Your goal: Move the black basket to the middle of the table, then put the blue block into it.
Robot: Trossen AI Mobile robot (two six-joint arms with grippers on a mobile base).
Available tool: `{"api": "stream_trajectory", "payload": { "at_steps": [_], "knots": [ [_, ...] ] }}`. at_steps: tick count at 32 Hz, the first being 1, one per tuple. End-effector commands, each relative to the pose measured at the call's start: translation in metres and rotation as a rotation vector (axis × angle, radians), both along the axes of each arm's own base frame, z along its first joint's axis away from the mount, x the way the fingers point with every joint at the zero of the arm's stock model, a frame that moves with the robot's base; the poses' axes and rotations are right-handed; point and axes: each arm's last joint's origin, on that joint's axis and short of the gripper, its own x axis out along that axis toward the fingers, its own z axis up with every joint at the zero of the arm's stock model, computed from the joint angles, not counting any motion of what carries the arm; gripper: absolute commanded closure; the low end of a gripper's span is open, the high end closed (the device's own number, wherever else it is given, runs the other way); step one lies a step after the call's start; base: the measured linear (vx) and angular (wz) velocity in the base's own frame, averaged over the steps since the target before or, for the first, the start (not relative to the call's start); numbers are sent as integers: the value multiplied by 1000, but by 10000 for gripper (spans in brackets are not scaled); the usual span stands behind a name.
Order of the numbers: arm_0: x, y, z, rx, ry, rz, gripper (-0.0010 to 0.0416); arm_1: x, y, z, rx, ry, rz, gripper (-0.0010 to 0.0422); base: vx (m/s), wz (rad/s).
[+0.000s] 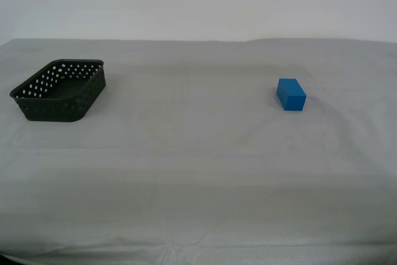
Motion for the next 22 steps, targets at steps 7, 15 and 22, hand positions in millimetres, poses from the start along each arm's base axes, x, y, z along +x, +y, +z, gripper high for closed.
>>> {"api": "stream_trajectory", "payload": {
  "at_steps": [7, 15, 22],
  "knots": [
    [0, 0, -10, 0, 108, -1, 405, 5, 12, -23, 36, 487, 37, 412, 0, 0],
    [0, 0, -15, -2, 154, -1, 405, 25, 30, -69, -43, 706, 30, 412, 0, 0],
    [0, 0, -15, -2, 154, -1, 406, 37, 34, -109, 13, 877, 48, 412, 0, 0]
  ]
}}
